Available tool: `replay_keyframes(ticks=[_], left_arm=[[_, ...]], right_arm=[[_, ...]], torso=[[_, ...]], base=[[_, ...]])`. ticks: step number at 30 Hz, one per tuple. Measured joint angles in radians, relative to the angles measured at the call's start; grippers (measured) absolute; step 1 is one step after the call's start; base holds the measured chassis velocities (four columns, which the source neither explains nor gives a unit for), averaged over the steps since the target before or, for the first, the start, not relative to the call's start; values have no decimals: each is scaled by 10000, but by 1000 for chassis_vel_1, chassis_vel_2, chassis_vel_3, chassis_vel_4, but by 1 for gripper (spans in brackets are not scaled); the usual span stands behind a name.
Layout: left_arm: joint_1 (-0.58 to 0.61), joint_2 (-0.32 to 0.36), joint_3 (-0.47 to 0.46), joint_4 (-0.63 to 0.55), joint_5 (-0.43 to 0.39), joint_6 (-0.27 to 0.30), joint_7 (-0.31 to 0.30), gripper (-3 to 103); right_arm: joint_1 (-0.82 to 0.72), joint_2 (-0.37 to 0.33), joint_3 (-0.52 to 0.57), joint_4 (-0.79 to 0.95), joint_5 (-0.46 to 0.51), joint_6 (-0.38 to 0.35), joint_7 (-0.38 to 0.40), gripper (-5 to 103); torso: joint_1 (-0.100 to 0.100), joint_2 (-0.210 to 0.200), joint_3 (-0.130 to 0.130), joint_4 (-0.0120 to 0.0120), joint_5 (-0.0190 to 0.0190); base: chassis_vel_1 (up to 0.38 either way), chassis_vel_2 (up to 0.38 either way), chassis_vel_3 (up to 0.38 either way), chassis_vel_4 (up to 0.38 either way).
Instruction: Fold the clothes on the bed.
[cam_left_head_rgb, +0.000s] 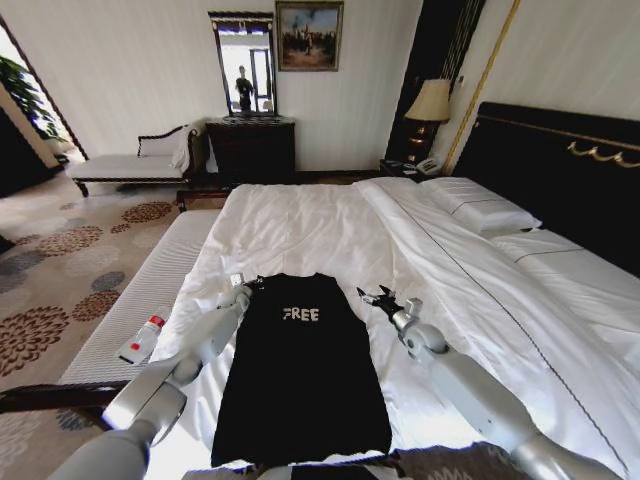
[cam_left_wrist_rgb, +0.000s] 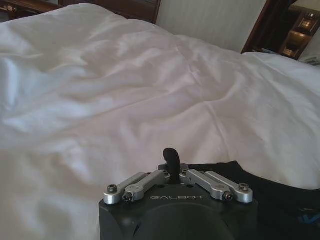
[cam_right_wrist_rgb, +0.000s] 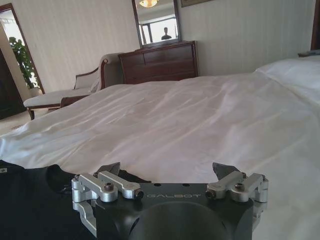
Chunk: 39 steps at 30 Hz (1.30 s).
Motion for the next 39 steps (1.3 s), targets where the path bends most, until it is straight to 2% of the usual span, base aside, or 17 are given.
replay_keyframes(ticks=[1, 3, 5, 11, 13, 21, 23, 27, 32, 36, 37, 38, 39], left_arm=[[8, -6, 26, -15, -3, -1, -1, 2], [9, -40, 52, -7, -3, 0, 0, 2], [12, -95, 95, 7, -3, -2, 21, 2], [57, -205, 221, 11, 4, -14, 54, 2], [72, -253, 282, -45, 6, -16, 54, 2], [93, -287, 547, -263, -87, -15, 35, 2], [95, -286, 615, -294, -130, -13, 35, 2], [69, -294, 743, -292, -191, -7, 36, 2], [24, -298, 893, -217, -206, -5, 49, 2], [-17, -329, 852, -128, -189, -5, 90, 2], [-17, -329, 852, -128, -189, -5, 90, 2], [-37, -328, 829, -102, -181, -5, 103, 2], [-45, -326, 828, -95, -177, -5, 109, 2]], right_arm=[[501, 263, -407, -646, 375, -196, -108, 100], [727, 394, -572, -972, 491, -275, -232, 100], [1011, 599, -788, -1472, 501, -314, -458, 100], [1498, 1314, -1090, -3002, 398, -343, -1014, 100], [1624, 1657, -1096, -3535, 348, -345, -1340, 100], [1649, 2044, -906, -3873, 516, -349, -1567, 100], [1751, 2359, -852, -4196, 576, -365, -1571, 100], [1839, 2603, -785, -4566, 563, -366, -1655, 100], [1942, 2869, -645, -5032, 423, -382, -1754, 103], [1968, 2952, -497, -5223, 502, -510, -1735, 90], [1968, 2952, -497, -5223, 502, -510, -1735, 90], [2007, 2977, -461, -5329, 503, -512, -1721, 79], [2034, 2996, -438, -5374, 501, -512, -1719, 73]], torso=[[2, -1, 2, 0, 9], [2, -1, 1, -1, 5], [1, 0, 0, -9, 0], [-2, 0, 0, -13, 5], [-1, 0, 0, 1, 6], [-4, 0, -2, -14, 5], [-3, 0, -1, -4, 6], [-2, 0, -1, 1, 4], [-3, 0, -1, -9, 5], [-3, 1, -1, -8, 4], [-3, 1, -1, -8, 4], [-2, 0, -1, -6, 5], [-3, 0, -1, -5, 6]], base=[[0, 0, 0, 0], [0, 0, 0, 0], [0, 0, 0, 0], [0, 0, 0, 0], [0, 0, 0, 0], [0, 0, 0, 0], [0, 0, 0, 0], [0, 0, 0, 0], [0, 0, 0, 0], [0, 0, 0, 0], [0, 0, 0, 0], [0, 0, 0, 0], [0, 0, 0, 0]])
